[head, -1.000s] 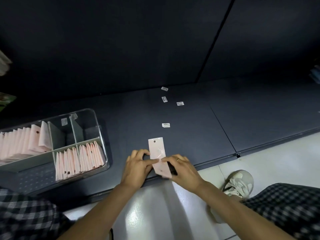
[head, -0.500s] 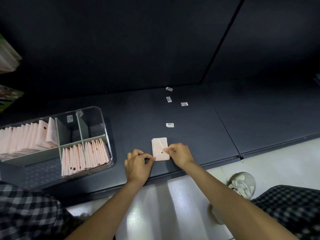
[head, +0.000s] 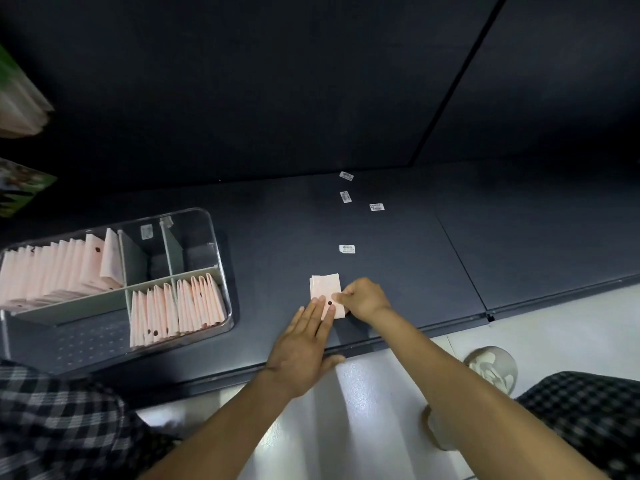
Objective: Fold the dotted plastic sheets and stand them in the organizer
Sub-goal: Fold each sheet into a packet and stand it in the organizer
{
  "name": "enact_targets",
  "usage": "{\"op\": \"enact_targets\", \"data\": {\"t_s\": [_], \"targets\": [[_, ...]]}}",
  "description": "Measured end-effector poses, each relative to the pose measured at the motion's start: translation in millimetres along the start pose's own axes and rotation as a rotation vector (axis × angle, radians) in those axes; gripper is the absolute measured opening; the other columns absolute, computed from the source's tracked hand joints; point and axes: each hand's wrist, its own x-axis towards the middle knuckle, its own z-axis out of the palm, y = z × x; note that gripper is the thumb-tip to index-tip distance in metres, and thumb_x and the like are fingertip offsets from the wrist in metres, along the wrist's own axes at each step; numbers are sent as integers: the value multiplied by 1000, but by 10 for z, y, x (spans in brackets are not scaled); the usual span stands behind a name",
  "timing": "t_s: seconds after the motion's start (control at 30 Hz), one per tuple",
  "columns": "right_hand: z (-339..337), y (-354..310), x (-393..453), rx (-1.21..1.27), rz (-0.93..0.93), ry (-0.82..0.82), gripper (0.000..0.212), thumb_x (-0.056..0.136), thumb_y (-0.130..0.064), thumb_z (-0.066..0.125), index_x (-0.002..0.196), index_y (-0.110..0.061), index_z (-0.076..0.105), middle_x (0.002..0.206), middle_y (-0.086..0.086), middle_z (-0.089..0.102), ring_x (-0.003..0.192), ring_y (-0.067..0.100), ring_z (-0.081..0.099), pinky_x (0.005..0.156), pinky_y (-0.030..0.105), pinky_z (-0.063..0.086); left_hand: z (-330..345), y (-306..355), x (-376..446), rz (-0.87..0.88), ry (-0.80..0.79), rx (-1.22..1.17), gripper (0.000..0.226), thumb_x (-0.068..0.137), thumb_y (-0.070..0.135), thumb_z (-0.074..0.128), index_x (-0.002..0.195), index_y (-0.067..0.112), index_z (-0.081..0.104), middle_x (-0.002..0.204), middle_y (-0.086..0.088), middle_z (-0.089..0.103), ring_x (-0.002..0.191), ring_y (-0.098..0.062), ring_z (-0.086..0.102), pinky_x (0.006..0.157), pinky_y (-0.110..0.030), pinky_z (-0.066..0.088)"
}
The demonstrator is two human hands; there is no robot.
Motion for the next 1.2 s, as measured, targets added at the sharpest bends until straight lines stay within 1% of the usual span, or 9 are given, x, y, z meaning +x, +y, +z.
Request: {"op": "enact_targets", "data": {"t_s": [0.1,0.2,0.33,0.6,0.7,0.83,0.97,1.1,1.2], "targets": [[-8,5,-37,-4,-10,142,33,89,-38,58,67,-14,60,79,5,68,81,22,60,66,27,44,12,-8,-11,34,-17,53,82,90,69,20,148,22,-15,154,-15,-23,142,-27,-23,113,-38,-21],[-6,-51,-79,317,-170,327,16,90,-24,60,82,-11,63,79,4,66,77,17,59,78,32,48,33,9,4,39,-30,58,82,87,73,21,146,31,-17,153,-16,-25,140,-29,-27,110,-42,-24],[51,-182,-77,722,-292,-228,20,96,-1,46,110,6,59,99,14,64,86,15,63,87,26,51,40,-2,4,38,-37,22,87,83,77,26,144,34,-20,152,-16,-27,134,-28,-36,109,-41,-26],[6,-271,137,462,-344,-248,30,90,16,42,117,11,55,104,23,60,67,-3,61,75,10,48,-16,-94,-25,69,-60,49,86,82,78,28,148,37,-7,156,-13,-21,140,-24,-29,111,-43,-26],[-48,-316,151,127,-494,-213,37,86,16,46,114,0,63,109,15,62,84,2,57,78,6,40,-84,-146,-28,103,-105,98,84,81,79,24,149,39,-7,156,-12,-20,143,-21,-24,109,-38,-26],[-162,-399,191,-554,-718,-219,34,80,-10,66,112,-21,62,122,-5,49,104,14,37,92,26,31,-153,-272,-153,180,-187,166,81,83,77,22,147,41,-12,155,-10,-24,143,-22,-24,112,-40,-23],[-193,-500,149,-801,-695,-206,32,81,-29,67,108,-23,52,115,-4,53,111,19,37,88,33,28,-358,-383,-256,229,-272,196,79,87,72,27,149,36,-6,159,-7,-11,146,-21,-13,115,-42,-17],[-199,-460,91,-942,-632,-196,27,85,-37,59,107,-22,58,118,2,48,114,22,38,89,36,32,-742,-578,-438,332,-159,111,64,93,60,38,146,24,32,153,-6,30,143,-20,21,118,-35,11],[-233,-369,9,-795,-531,-207,19,87,-31,56,103,-20,58,114,3,51,110,23,46,84,33,37,-1035,-823,-604,337,157,121,42,92,53,44,107,20,65,109,0,64,106,-22,59,91,-32,47]]}}
